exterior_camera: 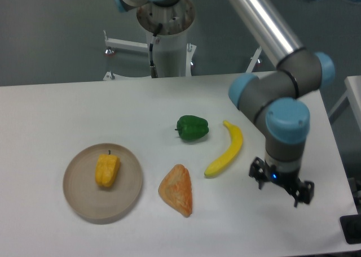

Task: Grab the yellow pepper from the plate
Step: 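Move the gripper over the yellow pepper on the beige plate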

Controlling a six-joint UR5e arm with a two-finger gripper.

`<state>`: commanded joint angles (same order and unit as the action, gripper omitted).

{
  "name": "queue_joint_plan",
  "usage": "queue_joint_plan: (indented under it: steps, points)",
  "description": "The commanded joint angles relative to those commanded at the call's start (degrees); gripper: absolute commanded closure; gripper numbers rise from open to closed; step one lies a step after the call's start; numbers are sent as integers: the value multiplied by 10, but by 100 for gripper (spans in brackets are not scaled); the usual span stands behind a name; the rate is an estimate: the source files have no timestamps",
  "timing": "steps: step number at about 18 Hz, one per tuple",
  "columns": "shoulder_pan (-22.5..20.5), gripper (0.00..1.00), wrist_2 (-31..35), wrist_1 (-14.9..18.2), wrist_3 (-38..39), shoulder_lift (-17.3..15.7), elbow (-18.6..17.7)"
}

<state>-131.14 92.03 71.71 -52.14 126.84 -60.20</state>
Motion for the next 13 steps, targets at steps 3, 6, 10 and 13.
queue_joint_plan:
  steps: [3,6,10,13]
  points:
    - [18,0,-59,26,96,-29,-22]
    - [37,0,-119,38,143,-65,-73]
    - [89,0,-126,32,199,-83,-118]
    - [121,0,-125,32,237,-83,-126]
